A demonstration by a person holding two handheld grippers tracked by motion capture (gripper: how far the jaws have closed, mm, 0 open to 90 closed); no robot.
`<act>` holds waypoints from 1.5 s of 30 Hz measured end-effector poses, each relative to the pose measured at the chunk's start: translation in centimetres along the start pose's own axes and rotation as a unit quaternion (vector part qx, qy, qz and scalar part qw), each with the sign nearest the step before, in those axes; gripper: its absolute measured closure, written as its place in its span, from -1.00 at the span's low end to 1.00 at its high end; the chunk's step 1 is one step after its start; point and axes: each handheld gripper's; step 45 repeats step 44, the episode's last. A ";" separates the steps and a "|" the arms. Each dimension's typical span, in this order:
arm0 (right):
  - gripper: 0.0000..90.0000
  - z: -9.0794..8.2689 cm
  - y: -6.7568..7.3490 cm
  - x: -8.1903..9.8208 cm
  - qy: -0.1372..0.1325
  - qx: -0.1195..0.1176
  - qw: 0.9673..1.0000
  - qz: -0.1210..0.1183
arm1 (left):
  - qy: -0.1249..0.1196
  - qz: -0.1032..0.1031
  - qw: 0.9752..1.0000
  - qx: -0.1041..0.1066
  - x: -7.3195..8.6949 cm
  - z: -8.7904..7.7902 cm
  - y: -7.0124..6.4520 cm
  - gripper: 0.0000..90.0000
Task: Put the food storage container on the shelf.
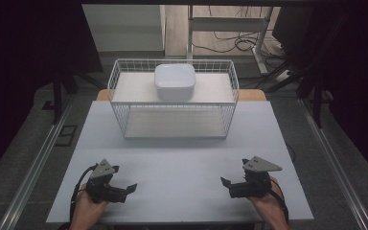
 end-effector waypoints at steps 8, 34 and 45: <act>-1.00 -1.4 -0.7 1.6 0.005 0.025 1.000 0.011 | 0.002 -0.008 1.000 -0.017 1.1 -0.8 0.9 -0.95; -1.00 -2.6 -2.0 6.1 0.068 0.048 0.994 0.064 | 0.052 -0.024 0.998 -0.039 3.3 -0.5 2.5 -0.96; -1.00 -2.3 -2.2 6.3 0.079 0.041 0.993 0.073 | 0.063 -0.039 0.997 -0.035 3.3 -0.2 2.8 -0.95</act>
Point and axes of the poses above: each handheld gripper's, and its own axes: z roughly forward along the jaws, x roughly out of its underside, y roughly to its left, and after that the axes turned 14 degrees about -x, right-handed
